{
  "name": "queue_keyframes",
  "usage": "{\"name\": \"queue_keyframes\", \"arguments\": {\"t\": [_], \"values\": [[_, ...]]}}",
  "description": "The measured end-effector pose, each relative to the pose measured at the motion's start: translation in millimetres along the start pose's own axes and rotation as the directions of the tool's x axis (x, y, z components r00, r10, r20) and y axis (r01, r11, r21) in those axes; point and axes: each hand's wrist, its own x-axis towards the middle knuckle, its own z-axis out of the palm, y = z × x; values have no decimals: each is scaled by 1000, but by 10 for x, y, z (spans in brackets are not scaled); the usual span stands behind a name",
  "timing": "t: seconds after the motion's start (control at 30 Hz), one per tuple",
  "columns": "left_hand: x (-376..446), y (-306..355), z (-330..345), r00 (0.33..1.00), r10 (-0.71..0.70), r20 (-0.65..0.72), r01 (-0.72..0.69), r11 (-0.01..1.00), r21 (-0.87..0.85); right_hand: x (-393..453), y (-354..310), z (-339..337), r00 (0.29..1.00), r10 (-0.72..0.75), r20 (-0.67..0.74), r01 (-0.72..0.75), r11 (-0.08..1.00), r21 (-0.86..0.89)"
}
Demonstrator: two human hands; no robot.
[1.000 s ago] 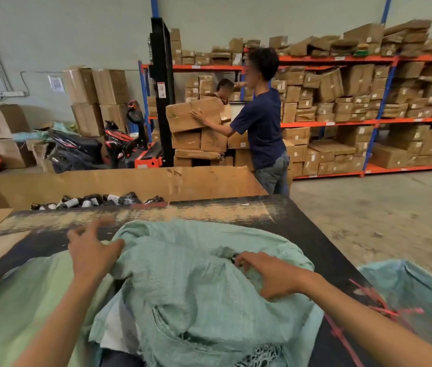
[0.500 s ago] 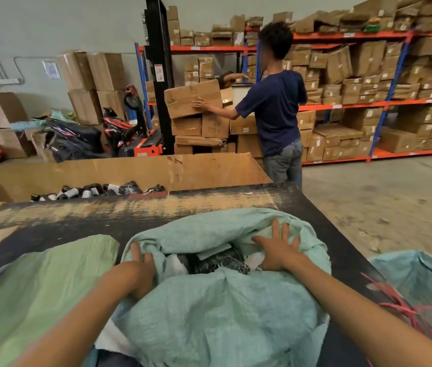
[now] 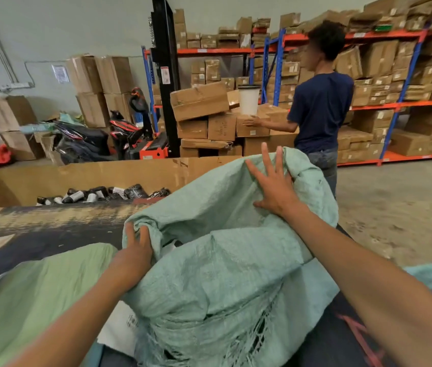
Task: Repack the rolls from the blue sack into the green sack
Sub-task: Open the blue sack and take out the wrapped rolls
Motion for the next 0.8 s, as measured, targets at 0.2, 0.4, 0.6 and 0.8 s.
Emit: {"name": "queue_keyframes", "arguments": {"t": [0.2, 0.4, 0.6, 0.8], "values": [[56, 44, -3, 993, 37, -112, -27, 996, 91, 21, 113, -89, 942, -306, -136, 300, 952, -59], [-197, 51, -71, 995, 53, 84, -51, 998, -31, -700, 172, 277, 981, 29, 189, -60, 985, 159], [-627, 358, -375, 881, 461, -108, -449, 885, 121, -1468, -186, -122, 862, -279, 422, -111, 711, 695], [-968, 430, -226, 718, 657, 229, -670, 742, -31, -1837, -152, -119, 718, -364, 593, -29, 836, 548]]}}
